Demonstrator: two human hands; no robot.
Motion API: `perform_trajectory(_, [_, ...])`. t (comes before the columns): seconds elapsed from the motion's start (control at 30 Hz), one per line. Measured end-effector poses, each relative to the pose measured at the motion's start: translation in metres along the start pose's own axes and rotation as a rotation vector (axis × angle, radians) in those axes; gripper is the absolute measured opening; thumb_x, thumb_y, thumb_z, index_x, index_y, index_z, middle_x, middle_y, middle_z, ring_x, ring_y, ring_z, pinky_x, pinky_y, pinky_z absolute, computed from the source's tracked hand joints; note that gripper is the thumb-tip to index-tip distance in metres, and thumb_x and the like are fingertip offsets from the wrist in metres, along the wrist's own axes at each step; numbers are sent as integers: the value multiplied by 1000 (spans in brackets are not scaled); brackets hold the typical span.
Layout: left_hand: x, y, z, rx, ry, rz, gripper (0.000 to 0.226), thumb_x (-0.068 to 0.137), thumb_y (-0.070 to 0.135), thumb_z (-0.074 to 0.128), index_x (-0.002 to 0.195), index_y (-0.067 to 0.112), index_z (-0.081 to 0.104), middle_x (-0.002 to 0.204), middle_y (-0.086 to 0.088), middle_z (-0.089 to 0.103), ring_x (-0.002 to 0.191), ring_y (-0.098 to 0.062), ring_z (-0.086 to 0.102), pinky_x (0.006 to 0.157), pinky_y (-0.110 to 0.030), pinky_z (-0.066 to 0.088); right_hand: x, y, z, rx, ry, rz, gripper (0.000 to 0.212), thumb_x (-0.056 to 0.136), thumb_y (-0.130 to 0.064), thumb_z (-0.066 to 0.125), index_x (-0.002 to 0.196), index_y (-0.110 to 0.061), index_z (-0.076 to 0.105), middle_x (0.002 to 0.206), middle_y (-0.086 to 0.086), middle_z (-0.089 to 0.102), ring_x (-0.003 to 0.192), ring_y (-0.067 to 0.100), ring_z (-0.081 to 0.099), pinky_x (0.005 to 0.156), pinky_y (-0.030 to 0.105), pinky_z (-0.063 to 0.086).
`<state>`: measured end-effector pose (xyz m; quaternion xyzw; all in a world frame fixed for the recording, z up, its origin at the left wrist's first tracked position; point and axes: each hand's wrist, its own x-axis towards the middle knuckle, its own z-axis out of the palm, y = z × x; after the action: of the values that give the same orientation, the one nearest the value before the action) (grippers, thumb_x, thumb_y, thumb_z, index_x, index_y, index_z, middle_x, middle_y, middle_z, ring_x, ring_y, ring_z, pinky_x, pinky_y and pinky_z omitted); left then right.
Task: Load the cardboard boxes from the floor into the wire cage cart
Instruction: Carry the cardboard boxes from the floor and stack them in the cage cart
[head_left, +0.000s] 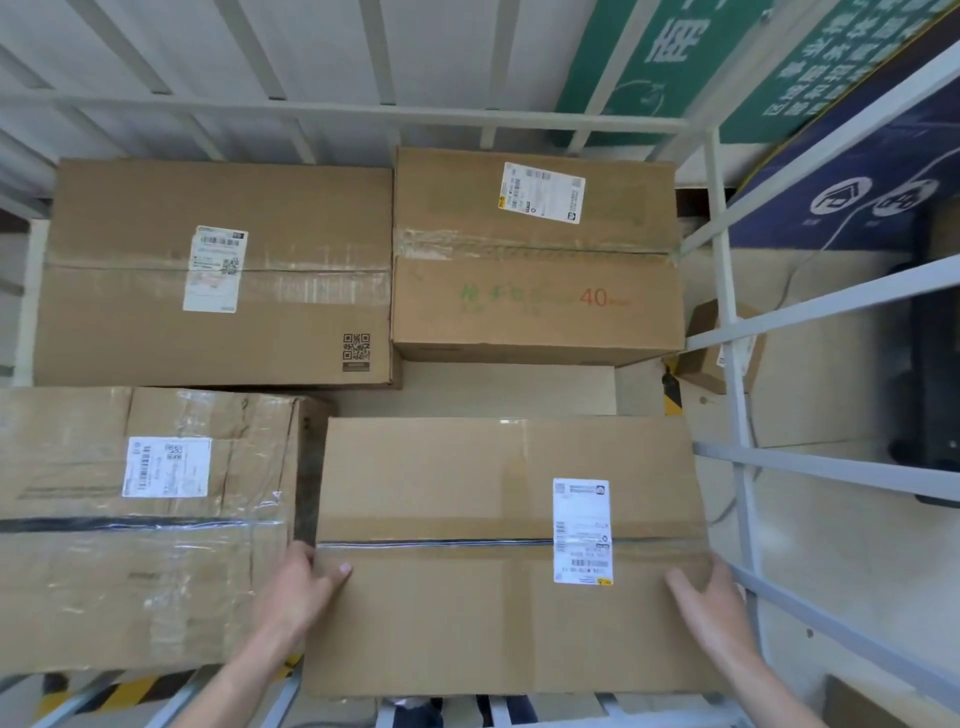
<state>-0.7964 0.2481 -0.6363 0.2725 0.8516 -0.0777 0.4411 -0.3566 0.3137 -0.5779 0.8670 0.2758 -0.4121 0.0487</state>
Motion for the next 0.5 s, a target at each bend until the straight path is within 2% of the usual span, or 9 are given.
perform_trajectory(0.1, [5,-4,6,69,6,15,34,86,47,66,104,21,54,100,-1,68,79,-21,57,62,-33,38,14,-14,0,1,-57,-74,54,92,-32,59,141,-17,44,139,10,54,129,33,49,104,45,40])
perform_trajectory(0.2, [12,0,13,46,46,102,29,89,36,65,108,13,64,105,-9,71,94,-31,65,71,-37,48,26,-27,-3,11,-48,-159,41,92,-29,53,132,-21,51,133,7,57,122,29,52,99,43,43])
perform_trajectory(0.27, [16,9,19,-64,95,135,27,90,22,64,113,7,66,112,-18,70,103,-36,64,83,-41,51,30,-30,-3,16,-38,-245,40,91,-23,50,131,-25,53,129,3,59,120,25,53,99,42,43])
perform_trajectory(0.33, [19,24,24,-262,63,113,41,90,15,63,130,10,58,128,-16,63,116,-35,58,93,-41,47,32,-29,0,8,-63,-312,41,91,-18,49,131,-28,52,128,0,58,121,22,52,102,43,44])
perform_trajectory(0.43, [12,38,29,-413,-15,151,59,94,25,62,148,21,40,148,-3,46,136,-25,42,109,-46,38,31,-20,22,-39,-129,-318,47,94,-12,48,141,-17,47,143,5,50,135,26,44,110,46,39])
perform_trajectory(0.5, [7,34,28,-341,85,267,55,95,27,60,146,23,41,148,1,46,136,-20,42,111,-45,37,21,-18,46,-102,-172,-255,57,96,-16,50,151,-13,36,155,6,38,143,26,35,117,46,30])
